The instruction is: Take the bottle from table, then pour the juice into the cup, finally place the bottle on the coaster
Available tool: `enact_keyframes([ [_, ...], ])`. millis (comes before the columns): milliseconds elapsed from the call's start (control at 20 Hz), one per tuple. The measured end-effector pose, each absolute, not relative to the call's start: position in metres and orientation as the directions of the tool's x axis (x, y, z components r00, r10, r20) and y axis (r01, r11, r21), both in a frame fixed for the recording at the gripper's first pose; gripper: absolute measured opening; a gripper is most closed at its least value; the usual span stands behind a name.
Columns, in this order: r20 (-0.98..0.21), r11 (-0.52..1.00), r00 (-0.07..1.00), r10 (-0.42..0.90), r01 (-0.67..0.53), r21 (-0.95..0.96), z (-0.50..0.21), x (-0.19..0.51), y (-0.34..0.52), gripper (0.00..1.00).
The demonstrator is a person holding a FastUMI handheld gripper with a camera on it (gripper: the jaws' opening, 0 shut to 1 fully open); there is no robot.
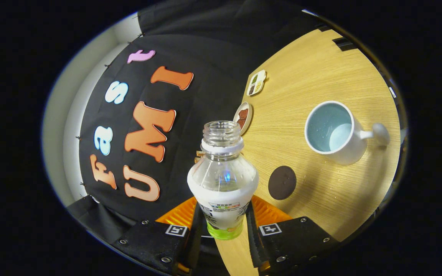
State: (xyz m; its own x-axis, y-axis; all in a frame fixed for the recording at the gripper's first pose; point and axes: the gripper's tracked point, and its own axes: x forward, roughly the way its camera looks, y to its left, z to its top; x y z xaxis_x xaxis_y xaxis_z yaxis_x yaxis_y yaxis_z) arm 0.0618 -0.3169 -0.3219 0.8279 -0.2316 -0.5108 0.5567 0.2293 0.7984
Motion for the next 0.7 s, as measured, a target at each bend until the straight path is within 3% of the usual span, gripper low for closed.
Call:
enact_keyframes([
  [700,-0.531,-0.04,0.818,-0.223,0.536,0.843,-0.342,0.057,-0.323,0.53],
])
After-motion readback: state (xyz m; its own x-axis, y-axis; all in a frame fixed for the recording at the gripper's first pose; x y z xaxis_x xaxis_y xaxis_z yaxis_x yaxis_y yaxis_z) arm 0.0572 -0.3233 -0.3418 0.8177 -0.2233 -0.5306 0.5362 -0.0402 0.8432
